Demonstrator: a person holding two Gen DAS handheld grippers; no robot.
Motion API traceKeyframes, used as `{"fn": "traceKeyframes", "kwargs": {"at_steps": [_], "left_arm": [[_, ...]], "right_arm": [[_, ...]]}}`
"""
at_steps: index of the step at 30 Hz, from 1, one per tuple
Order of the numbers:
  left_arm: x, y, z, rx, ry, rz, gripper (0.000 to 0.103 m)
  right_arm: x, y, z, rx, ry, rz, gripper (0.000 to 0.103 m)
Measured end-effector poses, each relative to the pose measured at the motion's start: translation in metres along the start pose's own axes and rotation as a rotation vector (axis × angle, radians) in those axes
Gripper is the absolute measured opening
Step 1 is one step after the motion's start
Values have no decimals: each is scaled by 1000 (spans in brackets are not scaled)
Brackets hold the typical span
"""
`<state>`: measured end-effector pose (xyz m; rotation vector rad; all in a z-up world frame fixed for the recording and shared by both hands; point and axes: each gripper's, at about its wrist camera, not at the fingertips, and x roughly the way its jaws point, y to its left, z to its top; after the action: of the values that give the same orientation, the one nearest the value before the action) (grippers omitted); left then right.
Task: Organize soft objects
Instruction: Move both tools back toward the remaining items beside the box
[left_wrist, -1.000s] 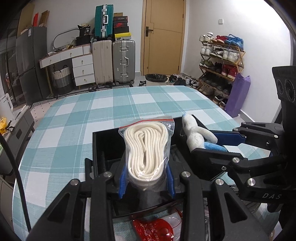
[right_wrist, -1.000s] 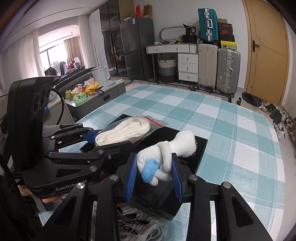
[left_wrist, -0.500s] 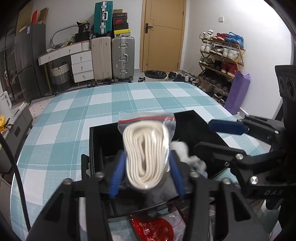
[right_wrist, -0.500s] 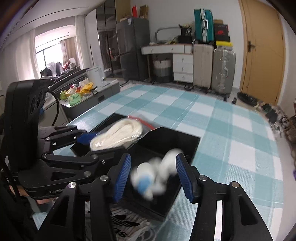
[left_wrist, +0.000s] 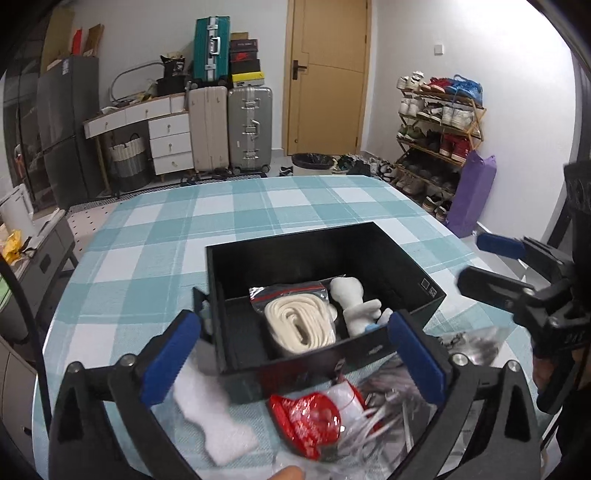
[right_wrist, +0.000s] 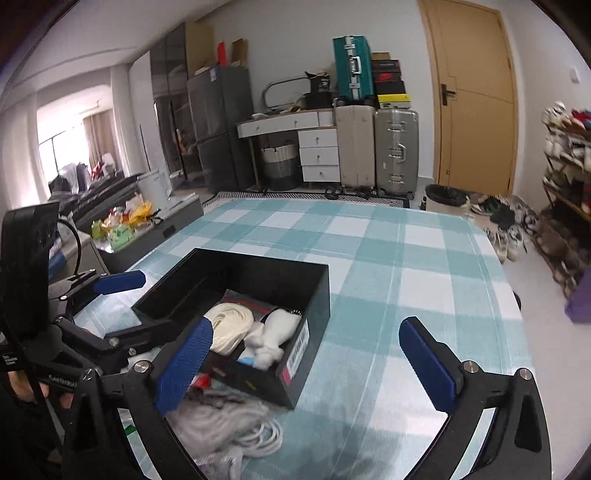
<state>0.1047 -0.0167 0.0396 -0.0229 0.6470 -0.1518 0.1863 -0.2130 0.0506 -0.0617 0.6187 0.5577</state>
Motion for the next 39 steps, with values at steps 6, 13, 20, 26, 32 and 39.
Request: {"fn": "traceKeyframes", "kwargs": {"at_steps": [6, 13, 20, 26, 32, 39], "left_arm": [[-23, 7, -9, -1, -23, 2, 103], [-40, 19, -24, -29, -21, 5, 103], [-49, 23, -42, -21, -14, 30, 103], [-49, 21, -60, 9, 34, 59, 103], [-48, 21, -76, 6, 55, 49, 103], [-43, 21, -89, -11, 122, 25, 101]], "right_arm": [[-31, 2, -16, 11, 6, 7, 103], [-49, 13, -38, 34, 38, 15, 103], [-53, 31, -59, -7, 78, 40, 103], [-56, 38, -68, -55, 83, 20, 103], [-53, 36, -73, -59, 109, 34, 103], [-48, 38, -80, -76, 151, 51, 103]]}}
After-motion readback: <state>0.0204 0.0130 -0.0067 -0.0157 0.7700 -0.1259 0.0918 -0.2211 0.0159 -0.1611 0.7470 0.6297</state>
